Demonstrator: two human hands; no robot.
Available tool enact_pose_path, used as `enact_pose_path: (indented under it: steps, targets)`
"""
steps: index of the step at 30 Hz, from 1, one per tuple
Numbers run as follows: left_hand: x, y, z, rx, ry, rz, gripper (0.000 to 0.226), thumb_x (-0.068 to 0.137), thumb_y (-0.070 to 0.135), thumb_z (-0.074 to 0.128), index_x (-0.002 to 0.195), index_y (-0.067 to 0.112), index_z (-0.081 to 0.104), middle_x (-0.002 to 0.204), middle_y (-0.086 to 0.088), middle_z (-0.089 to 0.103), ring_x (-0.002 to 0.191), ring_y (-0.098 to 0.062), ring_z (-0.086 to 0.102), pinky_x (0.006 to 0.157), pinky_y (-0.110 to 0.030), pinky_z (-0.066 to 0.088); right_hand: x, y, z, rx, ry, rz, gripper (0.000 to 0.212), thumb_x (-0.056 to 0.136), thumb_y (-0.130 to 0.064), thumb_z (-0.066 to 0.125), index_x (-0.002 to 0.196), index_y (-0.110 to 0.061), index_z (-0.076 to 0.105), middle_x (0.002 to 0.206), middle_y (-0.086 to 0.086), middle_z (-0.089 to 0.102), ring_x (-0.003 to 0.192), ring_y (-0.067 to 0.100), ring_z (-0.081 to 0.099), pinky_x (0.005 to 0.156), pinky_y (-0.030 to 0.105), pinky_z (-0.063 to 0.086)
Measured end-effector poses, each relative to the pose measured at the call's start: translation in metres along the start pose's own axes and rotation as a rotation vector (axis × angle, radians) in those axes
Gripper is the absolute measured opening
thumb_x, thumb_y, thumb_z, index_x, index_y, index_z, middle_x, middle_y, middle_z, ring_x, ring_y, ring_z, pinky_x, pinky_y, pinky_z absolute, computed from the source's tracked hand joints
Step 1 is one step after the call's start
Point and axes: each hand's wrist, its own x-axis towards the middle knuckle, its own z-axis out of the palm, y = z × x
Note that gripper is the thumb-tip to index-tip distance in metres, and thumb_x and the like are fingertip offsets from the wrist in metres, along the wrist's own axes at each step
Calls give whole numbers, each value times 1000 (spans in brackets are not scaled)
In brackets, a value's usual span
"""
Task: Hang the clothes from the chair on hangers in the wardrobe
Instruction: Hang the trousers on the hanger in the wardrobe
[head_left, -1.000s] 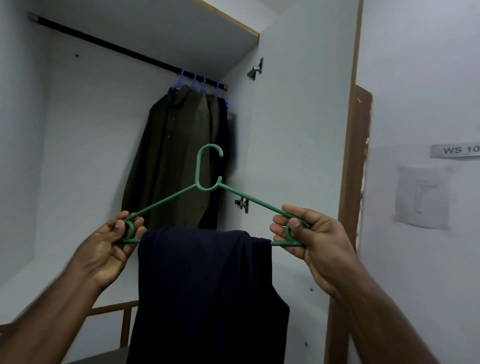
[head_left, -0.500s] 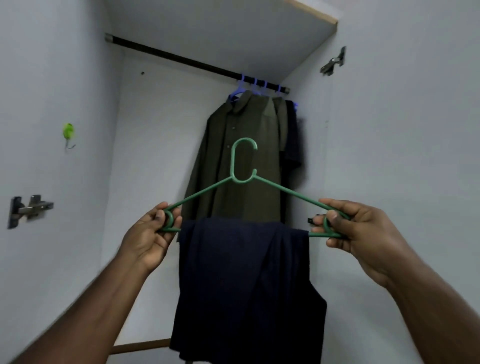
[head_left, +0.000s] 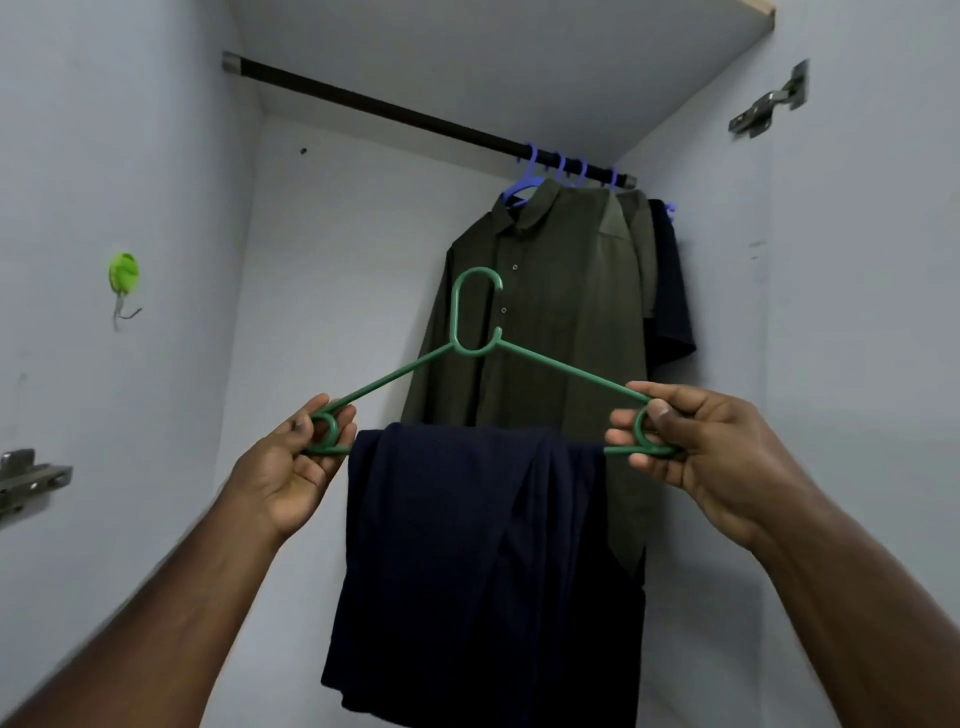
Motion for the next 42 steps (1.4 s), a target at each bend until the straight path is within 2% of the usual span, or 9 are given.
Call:
enact_pose_path:
  steps: [6, 14, 15, 17, 19, 26, 33, 38, 42]
  targets:
    - [52, -12, -16, -93, -36, -6, 31, 107, 11, 35, 118, 2, 62, 109, -19, 73, 99, -28, 74, 74, -38, 63, 62, 33, 3, 69, -73, 14, 27, 98, -12, 48, 120, -12, 64, 100, 10, 77, 86, 22, 75, 63, 29, 62]
    - [116, -16, -23, -139, -57, 32, 34, 108, 11, 33, 120, -1, 62, 118, -22, 70, 104, -32, 72, 76, -40, 63, 131, 53, 14, 72, -180, -35, 85, 35, -31, 93, 116, -17, 68, 109, 11, 74, 95, 23, 74, 60, 32, 61]
    - [125, -16, -23, -136, -60, 38, 34, 108, 11, 33, 121, -2, 62, 117, -23, 70, 104, -32, 72, 76, -40, 63, 137, 54, 16, 72, -181, -36, 79, 42, -30, 94, 115, -16, 68, 108, 11, 75, 93, 22, 74, 59, 32, 61]
    - [143, -15, -22, -130, -61, 48, 33, 108, 12, 34, 121, -2, 62, 117, -23, 70, 103, -32, 72, 76, -39, 63, 154, 55, 22, 106, -164, -38, 33, 84, -17, 71, 117, -16, 67, 107, 12, 74, 92, 22, 75, 60, 34, 62]
    - [162, -12, -19, -132, -67, 54, 33, 109, 12, 34, 120, -2, 62, 116, -23, 70, 102, -32, 73, 75, -39, 63, 171, 55, 29, 89, -112, -42, 28, 101, -8, 46, 119, -15, 66, 108, 13, 74, 94, 23, 74, 64, 35, 63]
    - [239, 4, -7, -150, -98, 63, 31, 109, 11, 34, 116, 1, 62, 104, -22, 74, 90, -27, 76, 67, -34, 63, 234, 30, 66, -49, 7, -185, 24, 104, -8, 43, 117, -9, 64, 106, 18, 71, 90, 26, 75, 61, 34, 62]
    - [339, 15, 25, -198, -189, 34, 30, 108, 9, 33, 115, 1, 62, 111, -25, 70, 88, -29, 76, 66, -35, 63, 308, 1, 92, -109, 127, -275, 21, 105, -9, 44, 111, -9, 64, 107, 18, 70, 84, 23, 76, 59, 32, 60]
    - [391, 10, 58, -118, -213, 30, 30, 106, 1, 30, 118, 0, 57, 120, -23, 62, 97, -29, 68, 58, -30, 60, 356, -6, 100, -115, 243, -346, 21, 106, -10, 41, 107, -10, 63, 104, 16, 69, 82, 21, 74, 58, 32, 60]
    - [419, 4, 86, -70, -188, 26, 15, 105, 0, 40, 104, 0, 56, 111, -19, 54, 74, -28, 68, 50, -35, 58, 394, -17, 104, -103, 358, -369, 23, 106, -10, 40, 99, -11, 62, 101, 16, 68, 77, 21, 74, 54, 30, 59]
